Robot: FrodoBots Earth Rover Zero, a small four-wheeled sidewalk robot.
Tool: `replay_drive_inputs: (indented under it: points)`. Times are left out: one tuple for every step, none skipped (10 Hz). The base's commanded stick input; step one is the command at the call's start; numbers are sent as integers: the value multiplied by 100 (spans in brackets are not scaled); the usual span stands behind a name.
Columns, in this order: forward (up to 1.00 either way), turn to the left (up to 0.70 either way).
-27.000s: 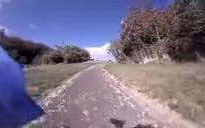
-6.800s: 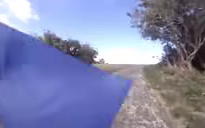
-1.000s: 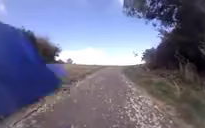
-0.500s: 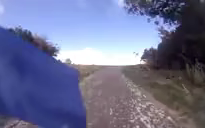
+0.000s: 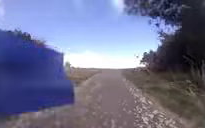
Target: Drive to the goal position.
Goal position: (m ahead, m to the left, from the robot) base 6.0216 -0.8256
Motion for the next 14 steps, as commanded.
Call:
replay_drive_inputs:
  points:
    - [100, 0]
    - [100, 0]
    - [100, 0]
    - [100, 0]
    - [100, -32]
    - [100, -29]
    - [100, -23]
    - [100, -11]
    - [100, 0]
    - [100, 0]
    - [100, 0]
    - [100, 0]
    - [100, 0]
    - [100, 0]
